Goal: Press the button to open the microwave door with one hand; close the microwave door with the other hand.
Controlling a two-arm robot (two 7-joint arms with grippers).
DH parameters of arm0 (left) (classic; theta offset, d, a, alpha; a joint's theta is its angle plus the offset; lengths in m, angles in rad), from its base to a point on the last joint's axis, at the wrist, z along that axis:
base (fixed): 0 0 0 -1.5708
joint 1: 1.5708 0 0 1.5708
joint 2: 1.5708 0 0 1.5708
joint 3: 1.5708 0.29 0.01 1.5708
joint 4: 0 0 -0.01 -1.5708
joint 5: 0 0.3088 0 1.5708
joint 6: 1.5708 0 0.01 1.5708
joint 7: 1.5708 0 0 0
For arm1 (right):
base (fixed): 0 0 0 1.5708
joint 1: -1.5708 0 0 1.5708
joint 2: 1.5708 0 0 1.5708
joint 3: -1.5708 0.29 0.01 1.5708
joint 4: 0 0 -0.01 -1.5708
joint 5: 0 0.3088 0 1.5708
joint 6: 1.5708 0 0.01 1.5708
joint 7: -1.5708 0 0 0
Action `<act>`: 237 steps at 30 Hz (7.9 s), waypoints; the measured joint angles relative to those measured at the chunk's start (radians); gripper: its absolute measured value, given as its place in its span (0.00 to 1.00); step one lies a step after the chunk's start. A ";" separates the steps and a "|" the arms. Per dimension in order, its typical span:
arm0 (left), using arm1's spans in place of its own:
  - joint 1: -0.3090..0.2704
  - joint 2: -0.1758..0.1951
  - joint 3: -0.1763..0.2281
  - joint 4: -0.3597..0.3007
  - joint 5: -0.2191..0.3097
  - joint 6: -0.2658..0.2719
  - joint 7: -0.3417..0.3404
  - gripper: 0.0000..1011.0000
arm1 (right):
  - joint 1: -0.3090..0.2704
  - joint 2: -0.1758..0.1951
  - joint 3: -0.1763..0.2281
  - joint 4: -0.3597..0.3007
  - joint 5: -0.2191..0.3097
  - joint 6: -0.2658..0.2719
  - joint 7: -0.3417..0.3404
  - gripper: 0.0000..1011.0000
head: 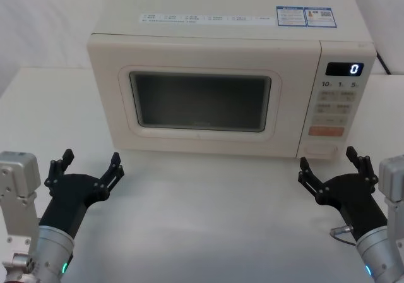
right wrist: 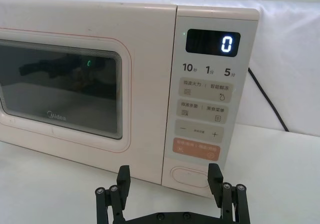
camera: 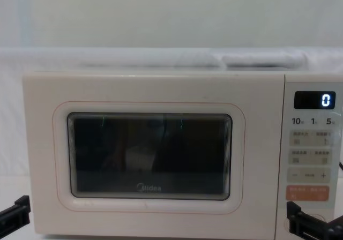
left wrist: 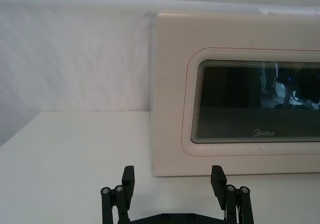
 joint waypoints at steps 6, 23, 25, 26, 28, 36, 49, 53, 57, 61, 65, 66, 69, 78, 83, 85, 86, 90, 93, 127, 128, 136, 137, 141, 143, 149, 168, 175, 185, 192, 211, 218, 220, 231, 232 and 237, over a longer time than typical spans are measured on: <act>0.000 0.000 0.000 0.000 0.000 0.000 0.000 0.99 | 0.000 0.000 0.000 0.000 0.000 0.000 0.000 0.99; 0.000 0.000 0.000 0.000 0.000 0.000 0.000 0.99 | 0.000 0.000 0.000 0.000 0.000 0.000 0.000 0.99; 0.000 0.000 0.000 0.000 0.000 0.000 0.000 0.99 | 0.000 0.000 0.000 0.000 0.000 0.000 0.000 0.99; 0.000 0.000 0.000 0.000 0.000 0.000 0.000 0.99 | 0.000 0.000 0.000 0.000 0.000 0.000 0.000 0.99; 0.000 0.000 0.000 0.000 0.000 0.000 0.000 0.99 | 0.000 0.000 0.000 0.000 0.000 0.000 0.000 0.99; 0.000 0.000 0.000 0.000 0.000 0.000 0.000 0.99 | 0.000 0.000 0.000 0.000 0.000 0.000 0.000 0.99; 0.000 0.000 0.000 0.000 0.000 0.000 0.000 0.99 | 0.000 0.000 0.000 0.000 0.000 0.000 0.000 0.99; 0.000 0.000 0.000 0.000 0.000 0.000 0.000 0.99 | 0.000 0.000 0.000 0.000 0.000 0.000 0.000 0.92; 0.000 0.000 0.000 0.000 0.000 0.000 0.000 0.99 | 0.000 0.000 0.000 0.000 0.000 0.000 0.000 0.81; 0.000 0.000 0.000 0.000 0.000 0.000 0.000 0.99 | 0.000 0.000 0.000 0.000 0.000 0.000 0.000 0.68; 0.000 0.000 0.000 0.000 0.000 0.000 0.000 0.99 | 0.000 0.000 0.000 0.000 0.000 0.000 0.000 0.59; 0.000 0.000 0.000 0.000 0.000 0.000 0.000 0.99 | 0.000 0.000 0.000 0.000 0.000 0.000 0.000 0.54; 0.000 0.000 0.000 0.000 0.000 0.000 0.000 0.99 | 0.000 0.000 0.000 0.000 0.000 0.000 0.000 0.46; 0.000 0.000 0.000 0.000 0.000 0.000 0.000 0.99 | 0.000 0.000 0.000 0.000 0.000 0.000 0.000 0.16; 0.000 0.000 0.000 0.000 0.000 0.000 0.000 0.99 | 0.000 0.000 0.000 0.000 0.000 0.000 0.000 0.00; 0.000 0.000 0.000 0.000 0.000 0.000 0.000 0.99 | 0.000 0.000 0.000 0.000 0.000 0.000 0.000 0.00; 0.000 0.000 0.000 0.000 0.000 0.000 0.000 0.99 | 0.000 0.000 0.000 0.000 0.000 0.000 0.000 0.00; 0.000 0.000 0.000 0.000 0.000 0.000 0.000 0.99 | 0.000 0.000 0.000 0.000 0.000 0.000 0.000 0.00; 0.000 0.000 0.000 0.000 0.000 0.000 0.000 0.99 | 0.000 0.000 0.000 0.000 0.000 0.000 0.000 0.00; 0.000 0.000 0.000 0.000 0.000 0.000 0.000 0.99 | -0.003 -0.016 0.013 0.000 -0.001 0.000 0.007 0.00; 0.000 0.000 0.000 0.000 0.000 0.000 0.000 0.99 | -0.004 -0.021 0.019 0.002 -0.001 -0.001 0.010 0.00; 0.000 0.000 0.000 0.000 0.000 0.000 0.000 0.99 | 0.004 -0.050 0.043 0.031 0.005 0.005 0.034 0.00; 0.000 0.000 0.000 0.000 0.000 0.000 0.000 0.99 | 0.005 -0.053 0.045 0.034 0.006 0.006 0.036 0.00; 0.000 0.000 0.000 0.000 0.000 0.000 0.000 0.99 | 0.024 -0.072 0.057 0.071 0.007 0.006 0.047 0.00; 0.000 0.000 0.000 0.000 0.000 0.000 0.000 0.99 | 0.034 -0.083 0.061 0.090 0.005 0.003 0.052 0.00; 0.000 0.000 0.000 0.000 0.000 0.000 0.000 0.99 | 0.067 -0.109 0.073 0.147 -0.006 0.001 0.062 0.00; 0.000 0.000 0.000 0.000 0.000 0.000 0.000 0.99 | 0.161 -0.177 0.113 0.289 -0.030 0.010 0.066 0.00; 0.000 0.000 0.000 0.000 0.000 0.000 0.000 0.99 | 0.192 -0.190 0.122 0.324 -0.030 0.013 0.073 0.00; 0.000 0.000 0.000 0.000 0.000 0.000 0.000 0.99 | 0.237 -0.204 0.135 0.371 -0.024 0.008 0.077 0.00; 0.000 0.000 0.000 0.000 0.000 0.000 0.000 0.99 | 0.258 -0.205 0.141 0.392 -0.024 0.004 0.077 0.00; 0.000 0.000 0.000 0.000 0.000 0.000 0.000 0.99 | 0.291 -0.211 0.143 0.440 -0.031 -0.001 0.080 0.00; 0.000 0.000 0.000 0.000 0.000 0.000 0.000 0.99 | 0.303 -0.214 0.145 0.454 -0.032 -0.002 0.080 0.00; 0.000 0.000 0.000 0.000 0.000 0.000 0.000 0.99 | 0.307 -0.215 0.146 0.458 -0.032 -0.002 0.079 0.00; 0.000 0.000 0.000 0.000 0.000 0.000 0.000 0.99 | 0.310 -0.214 0.152 0.459 -0.032 0.000 0.079 0.00; 0.000 0.000 0.000 0.000 0.000 0.000 0.000 0.99 | 0.310 -0.214 0.153 0.458 -0.032 0.000 0.079 0.00; 0.000 0.000 0.000 0.000 0.000 0.000 0.000 0.99 | 0.302 -0.211 0.157 0.447 -0.030 -0.001 0.079 0.00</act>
